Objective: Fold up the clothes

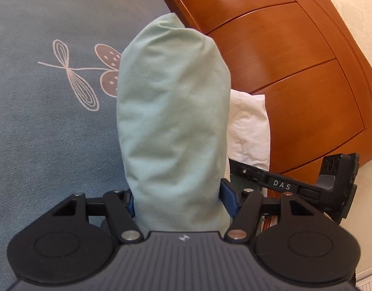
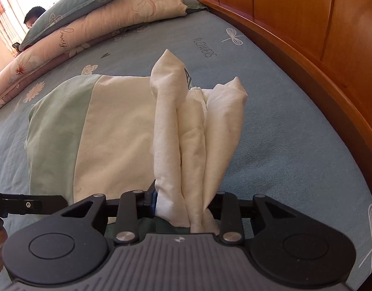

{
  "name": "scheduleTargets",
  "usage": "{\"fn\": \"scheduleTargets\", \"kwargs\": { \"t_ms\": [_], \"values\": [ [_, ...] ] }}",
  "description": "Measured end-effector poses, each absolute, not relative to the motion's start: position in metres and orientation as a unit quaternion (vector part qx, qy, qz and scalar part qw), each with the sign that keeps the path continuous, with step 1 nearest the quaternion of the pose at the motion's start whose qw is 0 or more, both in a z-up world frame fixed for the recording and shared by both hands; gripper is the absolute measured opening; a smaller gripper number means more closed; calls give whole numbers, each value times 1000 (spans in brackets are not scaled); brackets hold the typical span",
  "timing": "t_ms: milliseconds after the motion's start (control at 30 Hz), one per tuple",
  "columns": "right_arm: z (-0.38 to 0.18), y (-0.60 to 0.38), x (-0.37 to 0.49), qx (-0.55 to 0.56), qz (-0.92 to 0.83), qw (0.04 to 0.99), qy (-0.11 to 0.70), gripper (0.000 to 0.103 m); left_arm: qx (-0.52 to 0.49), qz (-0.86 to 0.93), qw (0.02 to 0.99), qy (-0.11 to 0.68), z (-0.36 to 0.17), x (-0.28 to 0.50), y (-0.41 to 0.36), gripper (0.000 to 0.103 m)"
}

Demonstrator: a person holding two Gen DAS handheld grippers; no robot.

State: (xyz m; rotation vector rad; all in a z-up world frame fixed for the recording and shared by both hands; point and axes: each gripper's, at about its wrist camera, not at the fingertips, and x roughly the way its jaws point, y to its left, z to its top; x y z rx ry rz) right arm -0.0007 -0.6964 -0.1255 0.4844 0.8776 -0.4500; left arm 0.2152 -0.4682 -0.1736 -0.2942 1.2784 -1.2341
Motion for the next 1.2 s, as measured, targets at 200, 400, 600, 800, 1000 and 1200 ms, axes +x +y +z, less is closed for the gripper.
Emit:
{"fn": "scheduleTargets", "kwargs": {
  "t_ms": [200,400,600,800,1000,1200],
  "values": [
    [-163,-713,14,245,-238,840,422,52,-125,-504,639,567,-201,221,-483,72],
    [-164,-716,-7,269,-265,833,404,73,-88,-498,656,560,-192,220,-468,74],
    [-127,-707,-34,199,-339,828,399,82,60,-539,697,469,-134,185,-438,74],
    [-102,-675,-45,254,-193,877,359,81,134,-677,610,388,-104,109,-436,75],
    [-155,-675,-34,274,-205,837,427,80,218,-678,590,380,-152,54,-458,76],
    [-150,-679,-34,285,-203,839,417,83,198,-688,583,383,-131,70,-450,83]
  ]
}}
